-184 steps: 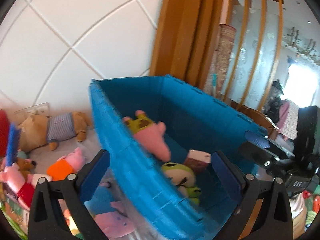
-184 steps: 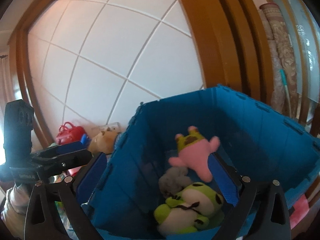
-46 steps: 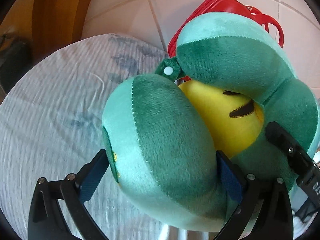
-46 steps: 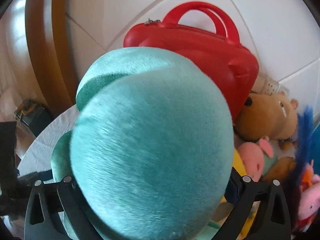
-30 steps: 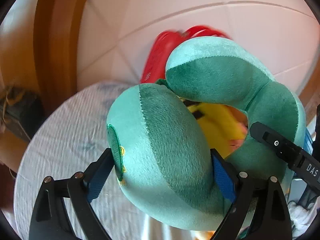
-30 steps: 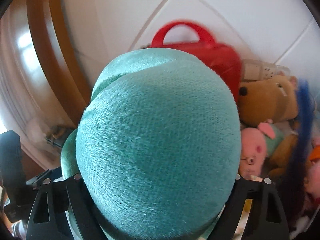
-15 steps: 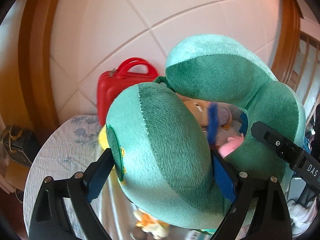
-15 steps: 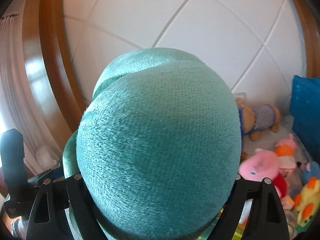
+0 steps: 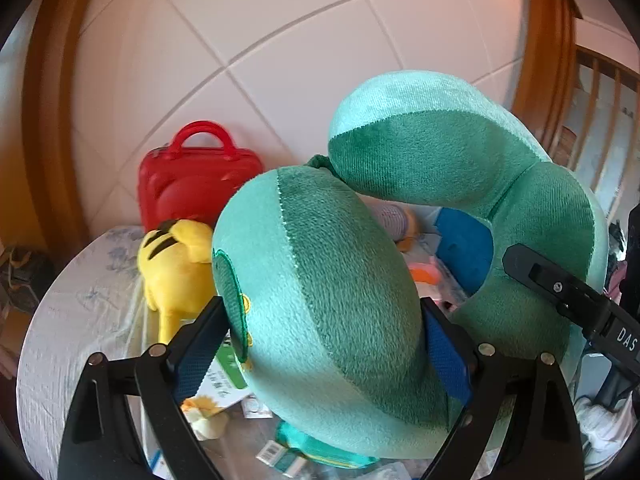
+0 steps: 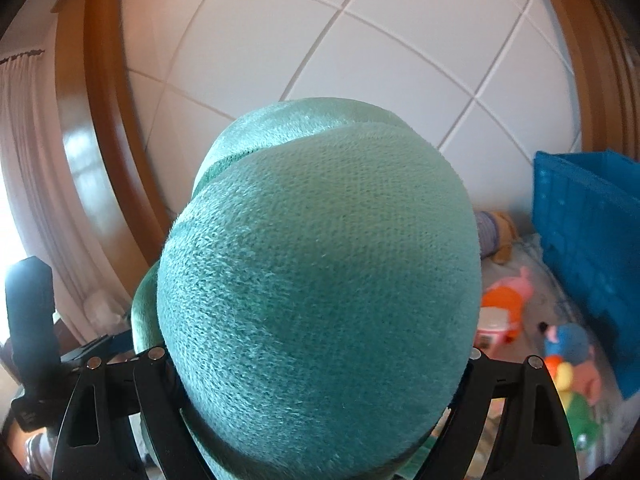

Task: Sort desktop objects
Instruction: 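Carry the teal neck pillow with both grippers toward the blue crate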

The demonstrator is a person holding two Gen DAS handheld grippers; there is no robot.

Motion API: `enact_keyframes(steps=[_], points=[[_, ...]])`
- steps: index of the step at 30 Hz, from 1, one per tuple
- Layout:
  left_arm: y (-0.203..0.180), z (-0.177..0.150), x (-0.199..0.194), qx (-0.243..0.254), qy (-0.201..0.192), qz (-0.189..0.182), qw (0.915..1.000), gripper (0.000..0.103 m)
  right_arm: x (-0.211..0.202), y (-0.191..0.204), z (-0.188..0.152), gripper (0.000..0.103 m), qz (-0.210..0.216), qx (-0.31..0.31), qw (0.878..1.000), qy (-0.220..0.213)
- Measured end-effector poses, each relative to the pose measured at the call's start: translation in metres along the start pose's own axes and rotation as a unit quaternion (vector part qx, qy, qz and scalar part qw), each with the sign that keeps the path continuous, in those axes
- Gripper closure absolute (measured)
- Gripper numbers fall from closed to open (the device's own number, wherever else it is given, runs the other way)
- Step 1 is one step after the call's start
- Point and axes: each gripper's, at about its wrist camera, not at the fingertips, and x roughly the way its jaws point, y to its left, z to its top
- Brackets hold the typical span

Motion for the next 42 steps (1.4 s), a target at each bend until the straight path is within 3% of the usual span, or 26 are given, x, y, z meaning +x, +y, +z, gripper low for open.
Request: enact_keyframes(steps=[8,17,29,38,42], points=[[-0.059,-0.010,-0.006,0.017,0.003,-0.049,0.9987,0.010,-0.052,-0.034,0.001,0.015,-0.043,0.008,0.999,-0.016],[-0.157,-0.012,0.012,0.038,0.002,-0.069,0.9969,0.010,-0.104,-0.092,-0.001,0.015,-0.065,0.023,0.997,-0.028],[-0.328,-0.008,0.074,0.036,-0.011,-0.081,0.9960,0.010,-0.161,-0.249,0.030,0.015,-0.068,0.005,0.997,-0.042],[-0.432,0.023,0.106,0.099,-0.030,-0.125,0.9867,0.010,-0.204,-0.316,0.046,0.015,-0.105,0.032,0.989,-0.095],[-0.486,0.036,0.124,0.122,-0.038,-0.136,0.9824,0.010,-0.227,-0.370,0.081,0.014,-0.123,0.044,0.984,-0.119]])
